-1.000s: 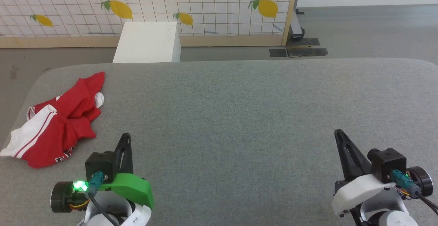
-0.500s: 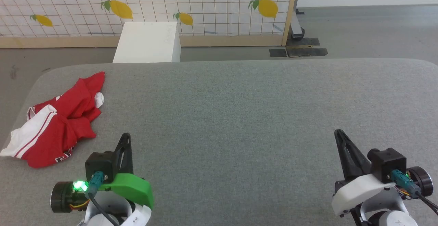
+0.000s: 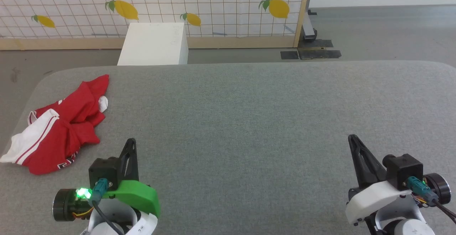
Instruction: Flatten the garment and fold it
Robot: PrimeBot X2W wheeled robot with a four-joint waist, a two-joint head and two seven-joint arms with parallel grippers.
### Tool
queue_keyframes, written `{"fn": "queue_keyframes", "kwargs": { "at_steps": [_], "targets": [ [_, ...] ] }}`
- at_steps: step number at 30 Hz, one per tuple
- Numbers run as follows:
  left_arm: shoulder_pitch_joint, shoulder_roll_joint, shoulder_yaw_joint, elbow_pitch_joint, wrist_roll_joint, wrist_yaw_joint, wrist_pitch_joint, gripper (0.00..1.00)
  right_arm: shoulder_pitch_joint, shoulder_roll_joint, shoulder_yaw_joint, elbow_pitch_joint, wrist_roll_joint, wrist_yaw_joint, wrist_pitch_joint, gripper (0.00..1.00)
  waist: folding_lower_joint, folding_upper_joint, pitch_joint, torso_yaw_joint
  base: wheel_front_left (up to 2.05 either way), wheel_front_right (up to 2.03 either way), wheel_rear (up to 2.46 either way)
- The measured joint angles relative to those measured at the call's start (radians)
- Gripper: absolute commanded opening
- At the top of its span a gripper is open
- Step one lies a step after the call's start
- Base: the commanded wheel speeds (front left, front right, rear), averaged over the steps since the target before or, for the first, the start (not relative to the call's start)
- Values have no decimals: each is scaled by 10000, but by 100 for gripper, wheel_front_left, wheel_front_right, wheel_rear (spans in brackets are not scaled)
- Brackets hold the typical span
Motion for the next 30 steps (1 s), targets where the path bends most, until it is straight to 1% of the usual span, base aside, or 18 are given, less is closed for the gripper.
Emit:
{"fn": "queue_keyframes", "kwargs": {
  "at_steps": [30],
  "targets": [
    [1, 0, 0, 0, 0, 0, 0, 0, 0, 0, 0, 0, 0, 0, -2, 0, 0, 0, 0, 0, 0, 0, 0]
  ]
}}
